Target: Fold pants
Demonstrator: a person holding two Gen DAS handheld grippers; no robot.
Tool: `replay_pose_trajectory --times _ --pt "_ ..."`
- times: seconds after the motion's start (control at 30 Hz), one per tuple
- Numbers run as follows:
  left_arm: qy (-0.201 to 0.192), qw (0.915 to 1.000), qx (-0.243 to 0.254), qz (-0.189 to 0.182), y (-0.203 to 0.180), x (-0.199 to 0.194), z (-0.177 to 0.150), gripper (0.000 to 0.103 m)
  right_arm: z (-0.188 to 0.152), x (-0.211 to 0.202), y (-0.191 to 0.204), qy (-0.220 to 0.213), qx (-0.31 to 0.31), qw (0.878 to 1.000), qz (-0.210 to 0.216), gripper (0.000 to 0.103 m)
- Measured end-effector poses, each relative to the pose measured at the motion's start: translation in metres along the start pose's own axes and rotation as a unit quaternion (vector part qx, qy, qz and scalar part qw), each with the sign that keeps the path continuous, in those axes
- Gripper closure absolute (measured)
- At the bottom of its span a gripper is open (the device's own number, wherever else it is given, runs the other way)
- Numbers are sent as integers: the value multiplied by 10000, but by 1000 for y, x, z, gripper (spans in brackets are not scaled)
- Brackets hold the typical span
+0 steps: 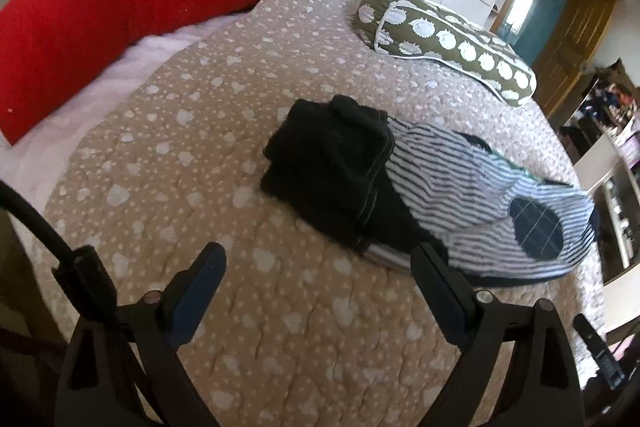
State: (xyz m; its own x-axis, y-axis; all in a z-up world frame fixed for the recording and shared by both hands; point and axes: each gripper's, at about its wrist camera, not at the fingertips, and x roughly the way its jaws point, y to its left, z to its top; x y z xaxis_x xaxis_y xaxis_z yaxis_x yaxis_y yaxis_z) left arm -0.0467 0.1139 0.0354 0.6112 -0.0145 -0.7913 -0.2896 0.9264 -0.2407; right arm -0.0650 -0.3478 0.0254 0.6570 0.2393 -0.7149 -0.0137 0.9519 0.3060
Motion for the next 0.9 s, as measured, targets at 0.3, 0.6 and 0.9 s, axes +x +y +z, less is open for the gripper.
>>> replay_pose_trajectory --times 0.3,0.6,0.9 --pt "698 9891 -719 -1083 6 44 20 17 32 22 -1 -3 290 9989 360 3" --pt "851 9811 -908 -1482 -16 71 40 27 75 64 -5 -113 882 9938 672 3" --pt "927 9759 -1255 -1528 -7 63 43 86 94 79 0 -10 1238 9849 1210 77"
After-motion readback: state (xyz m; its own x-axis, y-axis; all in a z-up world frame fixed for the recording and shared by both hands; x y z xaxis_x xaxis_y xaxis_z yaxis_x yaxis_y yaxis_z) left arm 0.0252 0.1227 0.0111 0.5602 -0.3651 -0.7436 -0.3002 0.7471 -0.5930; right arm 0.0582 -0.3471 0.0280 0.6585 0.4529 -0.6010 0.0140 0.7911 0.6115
